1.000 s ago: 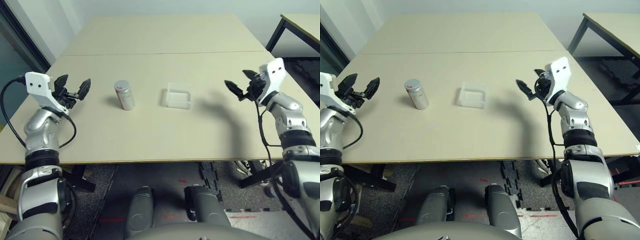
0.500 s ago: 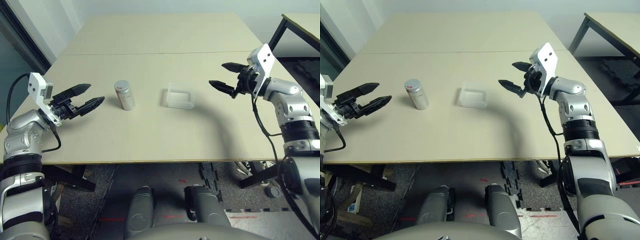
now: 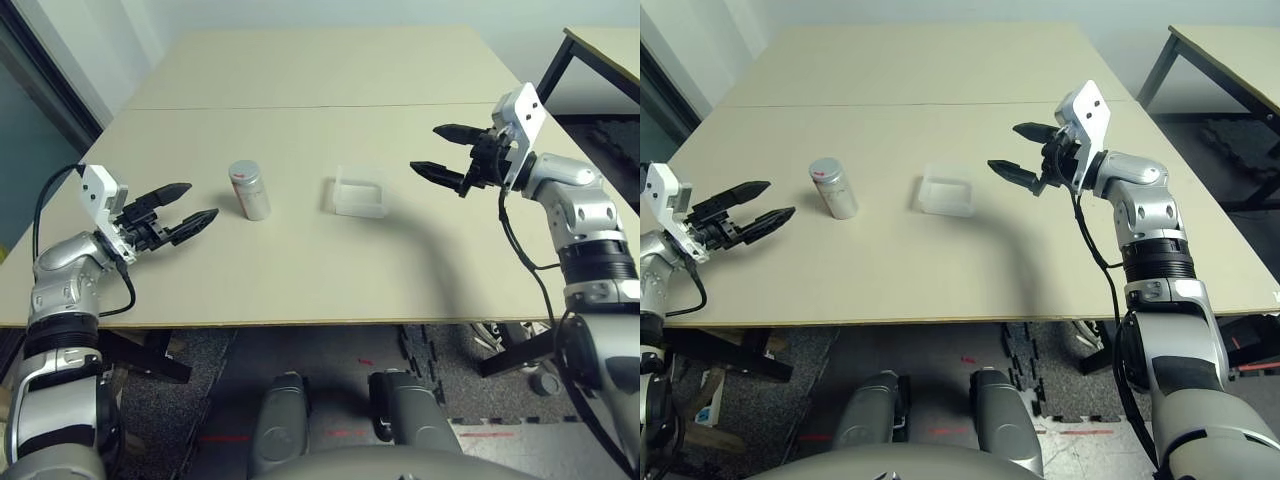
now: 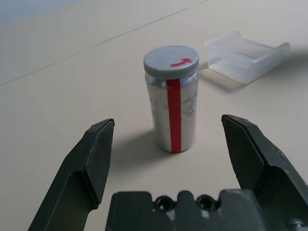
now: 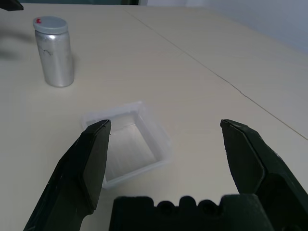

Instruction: Pour the medicine from the bottle into the box.

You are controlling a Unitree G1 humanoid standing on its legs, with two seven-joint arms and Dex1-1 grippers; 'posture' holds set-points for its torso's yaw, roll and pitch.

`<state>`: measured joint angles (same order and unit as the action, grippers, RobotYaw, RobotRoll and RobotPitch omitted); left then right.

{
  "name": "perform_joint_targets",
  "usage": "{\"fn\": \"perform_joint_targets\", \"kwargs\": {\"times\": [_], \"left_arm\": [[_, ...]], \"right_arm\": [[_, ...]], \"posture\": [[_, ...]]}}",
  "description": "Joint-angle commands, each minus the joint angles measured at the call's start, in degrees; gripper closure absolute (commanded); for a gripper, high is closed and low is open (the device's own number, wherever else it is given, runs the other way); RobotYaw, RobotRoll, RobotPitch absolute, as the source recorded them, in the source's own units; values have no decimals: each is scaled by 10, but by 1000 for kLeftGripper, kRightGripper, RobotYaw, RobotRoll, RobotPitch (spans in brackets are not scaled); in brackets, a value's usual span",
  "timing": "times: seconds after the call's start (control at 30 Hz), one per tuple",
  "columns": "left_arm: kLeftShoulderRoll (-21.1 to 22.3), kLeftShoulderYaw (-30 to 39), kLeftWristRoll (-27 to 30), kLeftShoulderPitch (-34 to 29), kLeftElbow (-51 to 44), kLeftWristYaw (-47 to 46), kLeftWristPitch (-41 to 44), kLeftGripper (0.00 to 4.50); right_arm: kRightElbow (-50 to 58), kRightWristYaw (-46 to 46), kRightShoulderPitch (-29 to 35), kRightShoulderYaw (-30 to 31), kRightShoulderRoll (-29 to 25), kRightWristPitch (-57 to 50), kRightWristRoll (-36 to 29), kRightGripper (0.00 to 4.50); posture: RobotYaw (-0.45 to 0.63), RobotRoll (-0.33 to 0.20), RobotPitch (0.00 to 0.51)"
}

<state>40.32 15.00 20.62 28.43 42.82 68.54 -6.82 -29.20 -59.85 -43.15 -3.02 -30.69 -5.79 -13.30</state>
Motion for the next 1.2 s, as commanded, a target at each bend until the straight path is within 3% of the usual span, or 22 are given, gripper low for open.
{"fn": "perform_joint_targets", "kwargs": {"times": [0.03, 0.37, 1.2], "left_arm": [[-14, -15, -16, 14, 29, 4, -20, 20], [-41, -32, -44, 80, 115, -10, -62, 20], [-89, -48, -95, 153, 227, -55, -114, 20]], "right_arm": [[18, 2, 10, -3, -5, -7, -7, 0], [43, 10, 23, -5, -6, -21, -10, 0], [121, 32, 70, -8, -15, -63, -28, 0]], "posture": [[-51, 0, 42], [-73, 0, 47], [-142, 0, 48]]}}
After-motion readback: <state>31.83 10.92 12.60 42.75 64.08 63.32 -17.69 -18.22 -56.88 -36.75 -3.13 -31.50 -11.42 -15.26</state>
